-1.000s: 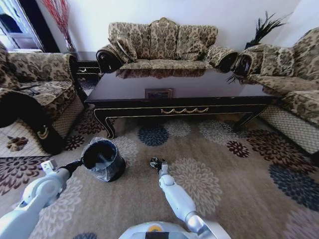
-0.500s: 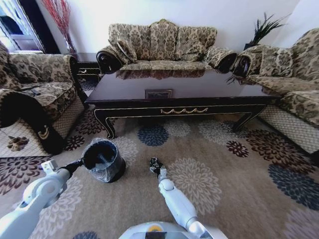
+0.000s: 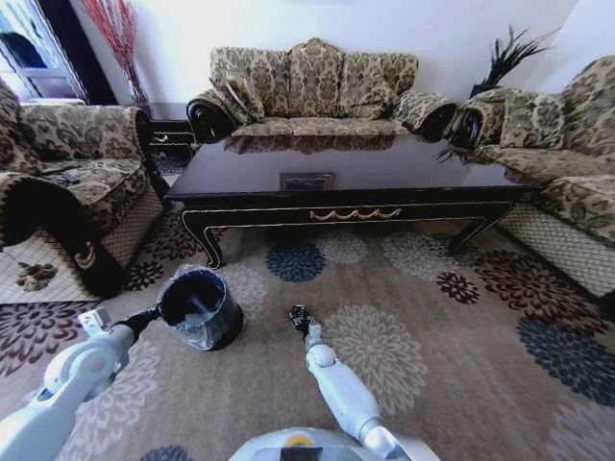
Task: Move to the front of the table and pick up the trash from the floor, then place it into the trash bin.
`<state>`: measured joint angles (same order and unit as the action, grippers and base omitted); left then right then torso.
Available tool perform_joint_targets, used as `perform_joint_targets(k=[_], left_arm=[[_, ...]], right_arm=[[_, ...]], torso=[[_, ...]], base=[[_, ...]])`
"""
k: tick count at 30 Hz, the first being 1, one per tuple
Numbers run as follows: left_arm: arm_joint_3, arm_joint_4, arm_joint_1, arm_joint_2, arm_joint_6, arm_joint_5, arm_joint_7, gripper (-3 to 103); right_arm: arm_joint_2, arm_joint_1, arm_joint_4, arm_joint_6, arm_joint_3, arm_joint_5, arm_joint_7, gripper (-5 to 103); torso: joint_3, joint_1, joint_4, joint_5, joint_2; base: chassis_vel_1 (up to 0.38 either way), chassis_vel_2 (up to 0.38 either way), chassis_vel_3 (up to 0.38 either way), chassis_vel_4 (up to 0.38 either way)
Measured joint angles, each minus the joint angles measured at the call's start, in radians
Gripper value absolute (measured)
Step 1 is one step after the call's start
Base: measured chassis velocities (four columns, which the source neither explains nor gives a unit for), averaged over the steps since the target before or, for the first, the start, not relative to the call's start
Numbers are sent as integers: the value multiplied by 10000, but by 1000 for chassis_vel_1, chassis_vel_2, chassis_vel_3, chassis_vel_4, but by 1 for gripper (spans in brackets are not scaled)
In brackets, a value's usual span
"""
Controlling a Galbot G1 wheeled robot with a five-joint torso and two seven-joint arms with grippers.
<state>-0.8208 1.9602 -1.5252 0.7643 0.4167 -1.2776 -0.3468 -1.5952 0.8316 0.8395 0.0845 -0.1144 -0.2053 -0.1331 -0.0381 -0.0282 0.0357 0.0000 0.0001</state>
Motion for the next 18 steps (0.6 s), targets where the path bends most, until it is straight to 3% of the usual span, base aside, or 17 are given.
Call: perform_joint_targets(k=[1, 7, 14, 17, 18], left_arm=[[1, 3, -2, 5, -1, 3, 0, 3], [0, 4, -13, 11, -5, 8, 0, 3], [-3, 4, -3, 8, -9, 4, 0, 3], [45, 4, 16, 13, -9, 8, 0, 3], [45, 4, 16, 13, -9, 8, 0, 3]], right_arm=[[9, 17, 5, 12, -3, 5, -3, 15], [-16, 34, 21, 18, -12, 13, -20, 1], [74, 177, 361, 109, 13, -36, 27, -2], [363, 373, 1071, 262, 113, -237, 359, 14], [363, 373, 1071, 262, 113, -237, 359, 14]], torso=[[0, 0, 0, 0, 0], [-2, -2, 1, 0, -1], [-5, -3, 1, 0, -1], [-4, -4, 2, 0, -1], [-4, -4, 2, 0, -1]], base=[[0, 0, 0, 0], [0, 0, 0, 0], [0, 0, 0, 0], [0, 0, 0, 0], [0, 0, 0, 0]])
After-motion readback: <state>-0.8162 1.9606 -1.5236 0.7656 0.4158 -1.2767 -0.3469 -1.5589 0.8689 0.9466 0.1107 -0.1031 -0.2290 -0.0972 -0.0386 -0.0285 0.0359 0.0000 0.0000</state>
